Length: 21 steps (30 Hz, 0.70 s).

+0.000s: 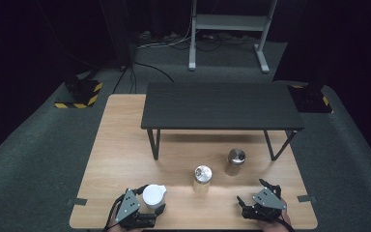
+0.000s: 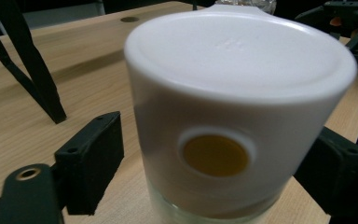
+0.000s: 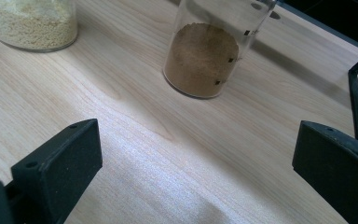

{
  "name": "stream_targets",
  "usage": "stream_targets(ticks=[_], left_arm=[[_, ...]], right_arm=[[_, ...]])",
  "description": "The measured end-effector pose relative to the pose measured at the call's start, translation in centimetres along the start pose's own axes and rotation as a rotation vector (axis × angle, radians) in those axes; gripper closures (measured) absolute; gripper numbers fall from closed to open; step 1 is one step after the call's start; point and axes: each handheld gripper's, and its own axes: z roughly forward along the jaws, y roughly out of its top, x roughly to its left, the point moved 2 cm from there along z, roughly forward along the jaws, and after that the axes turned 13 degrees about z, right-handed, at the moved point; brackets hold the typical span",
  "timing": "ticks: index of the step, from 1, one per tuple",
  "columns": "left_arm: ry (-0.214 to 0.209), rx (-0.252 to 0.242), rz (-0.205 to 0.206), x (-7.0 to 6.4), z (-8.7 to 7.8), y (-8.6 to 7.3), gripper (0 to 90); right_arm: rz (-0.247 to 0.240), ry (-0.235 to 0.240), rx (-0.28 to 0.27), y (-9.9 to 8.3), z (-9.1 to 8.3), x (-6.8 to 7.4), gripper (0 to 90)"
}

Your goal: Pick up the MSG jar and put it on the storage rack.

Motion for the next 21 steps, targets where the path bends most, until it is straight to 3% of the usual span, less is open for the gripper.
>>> stream_targets(ticks=[8, 21], left_arm=[[-0.041, -0.027, 0.0, 0.01, -0.09, -0.27, 29.3], [-0.05, -0.049, -0.005, 0.26, -0.24, -0.42, 30.3]], right_arm=[[0.001, 0.002, 0.0, 0.0, -0.01, -0.02, 0.1], [-0.002, 0.003, 0.001, 0.0, 0.0, 0.0, 0.2]])
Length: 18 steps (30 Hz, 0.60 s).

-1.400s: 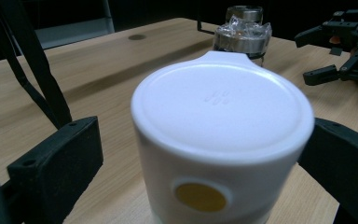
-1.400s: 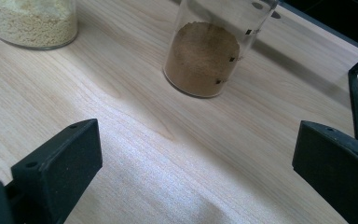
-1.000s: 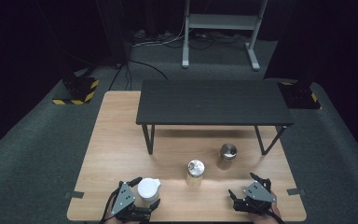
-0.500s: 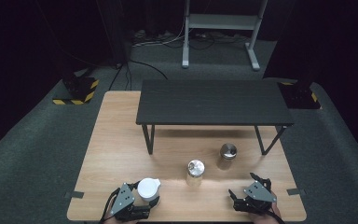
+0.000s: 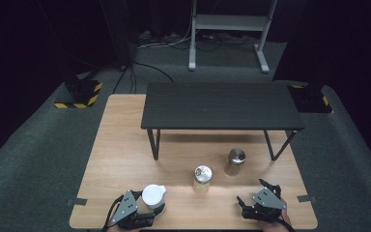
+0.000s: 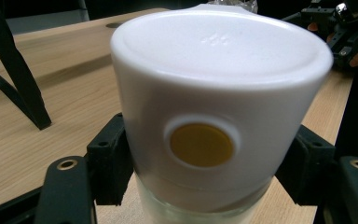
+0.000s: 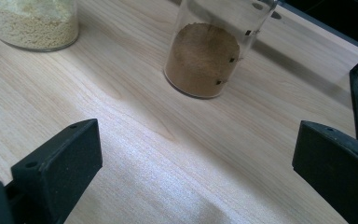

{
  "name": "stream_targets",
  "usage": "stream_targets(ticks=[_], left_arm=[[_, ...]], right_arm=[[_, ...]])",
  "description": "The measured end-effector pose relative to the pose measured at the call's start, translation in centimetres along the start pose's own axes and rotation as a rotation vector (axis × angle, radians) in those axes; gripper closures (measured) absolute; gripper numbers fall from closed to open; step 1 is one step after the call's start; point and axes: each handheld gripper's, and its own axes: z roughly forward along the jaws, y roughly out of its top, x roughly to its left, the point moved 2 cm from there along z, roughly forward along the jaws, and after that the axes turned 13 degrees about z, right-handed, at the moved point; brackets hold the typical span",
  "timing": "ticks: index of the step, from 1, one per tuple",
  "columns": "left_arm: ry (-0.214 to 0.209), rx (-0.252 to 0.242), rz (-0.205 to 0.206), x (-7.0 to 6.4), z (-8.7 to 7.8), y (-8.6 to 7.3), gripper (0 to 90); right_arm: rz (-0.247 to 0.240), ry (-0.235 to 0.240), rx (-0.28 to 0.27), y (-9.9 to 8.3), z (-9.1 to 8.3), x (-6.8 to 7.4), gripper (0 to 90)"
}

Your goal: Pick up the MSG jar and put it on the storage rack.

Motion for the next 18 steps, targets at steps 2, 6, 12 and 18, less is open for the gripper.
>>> stream_targets(ticks=[2, 6, 12, 18], left_arm=[[-0.002, -0.003, -0.009, 0.1, -0.1, 0.0, 30.4], [0.008, -0.016, -0.015, 0.2, -0.3, 0.1, 30.4], [0.031, -0.054, -0.019, 0.3, -0.8, 0.6, 30.4], [0.051, -0.075, -0.035, 0.5, -1.2, 0.9, 30.4]], right_arm=[[0.003, 0.0, -0.001, 0.0, 0.0, 0.0, 0.2], [0.004, 0.001, -0.001, 0.0, 0.0, 0.0, 0.2], [0.002, 0.001, -0.001, 0.0, 0.0, 0.0, 0.2], [0.001, 0.001, 0.001, 0.0, 0.0, 0.0, 0.2]])
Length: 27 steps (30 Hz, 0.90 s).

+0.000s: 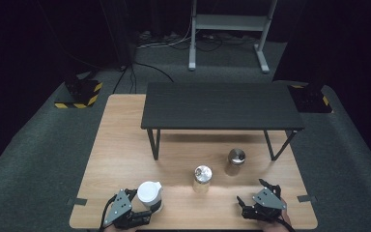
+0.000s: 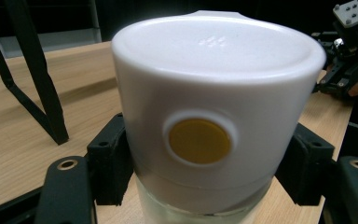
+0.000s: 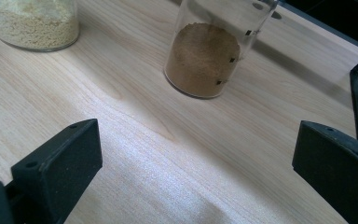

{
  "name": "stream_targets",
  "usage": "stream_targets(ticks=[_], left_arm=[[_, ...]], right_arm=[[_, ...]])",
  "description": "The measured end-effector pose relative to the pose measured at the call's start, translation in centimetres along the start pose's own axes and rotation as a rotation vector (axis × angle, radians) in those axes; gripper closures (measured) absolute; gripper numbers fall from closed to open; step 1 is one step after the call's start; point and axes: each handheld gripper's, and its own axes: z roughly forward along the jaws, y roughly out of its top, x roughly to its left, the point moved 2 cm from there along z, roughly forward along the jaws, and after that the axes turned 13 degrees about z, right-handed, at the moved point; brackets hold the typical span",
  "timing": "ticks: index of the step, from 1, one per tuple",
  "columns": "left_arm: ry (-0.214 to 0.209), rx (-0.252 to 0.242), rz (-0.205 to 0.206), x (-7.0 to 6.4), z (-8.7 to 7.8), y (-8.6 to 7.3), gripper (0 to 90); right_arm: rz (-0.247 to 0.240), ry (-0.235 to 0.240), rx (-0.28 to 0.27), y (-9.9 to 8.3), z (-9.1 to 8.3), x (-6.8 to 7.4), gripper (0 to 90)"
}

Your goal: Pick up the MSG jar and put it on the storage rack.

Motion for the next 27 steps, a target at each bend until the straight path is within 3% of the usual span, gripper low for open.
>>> stream_targets(ticks=[27], left_arm=[[0.086, -0.054, 0.005, 0.4, -1.3, 2.0, 30.4]], right_arm=[[-0.001, -0.001, 0.002, 0.0, 0.0, 0.0, 0.2]])
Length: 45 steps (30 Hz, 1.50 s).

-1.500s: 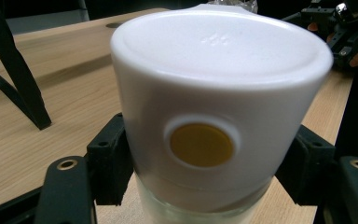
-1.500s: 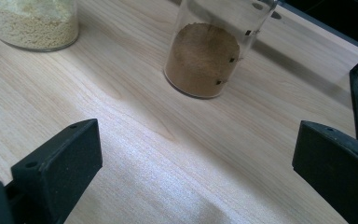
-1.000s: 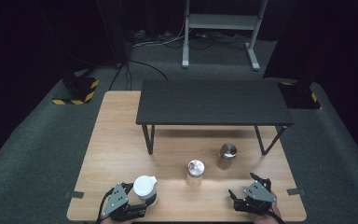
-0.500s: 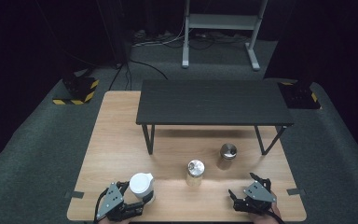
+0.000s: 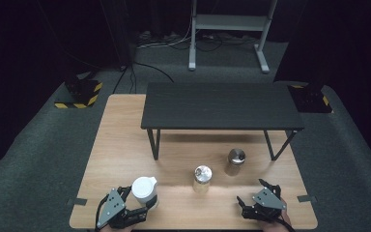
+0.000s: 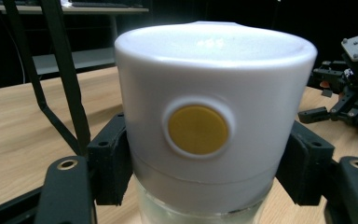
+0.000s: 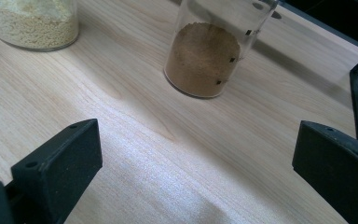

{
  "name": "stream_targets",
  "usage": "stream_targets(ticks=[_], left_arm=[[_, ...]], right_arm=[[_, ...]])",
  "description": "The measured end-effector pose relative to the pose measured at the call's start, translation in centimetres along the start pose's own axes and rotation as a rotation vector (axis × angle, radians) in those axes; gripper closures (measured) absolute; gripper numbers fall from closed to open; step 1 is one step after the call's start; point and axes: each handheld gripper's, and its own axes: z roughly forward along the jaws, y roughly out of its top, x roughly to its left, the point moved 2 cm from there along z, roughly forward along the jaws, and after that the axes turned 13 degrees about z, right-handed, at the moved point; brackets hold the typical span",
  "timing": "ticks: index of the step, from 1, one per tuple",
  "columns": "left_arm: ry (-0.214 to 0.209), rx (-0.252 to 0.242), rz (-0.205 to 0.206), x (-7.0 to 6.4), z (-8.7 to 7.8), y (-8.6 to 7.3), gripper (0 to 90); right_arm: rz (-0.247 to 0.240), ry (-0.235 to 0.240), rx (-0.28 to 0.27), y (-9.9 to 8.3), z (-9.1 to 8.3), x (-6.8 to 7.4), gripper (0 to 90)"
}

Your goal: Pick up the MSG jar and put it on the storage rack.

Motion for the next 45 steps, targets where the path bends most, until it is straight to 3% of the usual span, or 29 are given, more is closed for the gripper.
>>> stream_targets(ticks=[13, 17, 34, 45], left_arm=[[0.021, -0.01, -0.004, -0.1, 0.2, 1.6, 30.4], [0.008, -0.029, -0.021, 0.0, 0.3, 2.3, 30.4], [0.019, -0.021, 0.023, 0.9, 1.8, 5.7, 30.4], [0.024, -0.032, 0.007, 1.7, 3.0, 7.2, 30.4]], right_arm=[[0.003, 0.005, -0.003, 0.0, 0.0, 0.0, 0.2], [-0.002, 0.004, -0.002, 0.0, 0.0, 0.0, 0.2], [-0.001, 0.009, -0.005, 0.0, -0.1, 0.0, 0.2], [-0.002, 0.012, -0.005, 0.0, -0.1, 0.0, 0.2]])
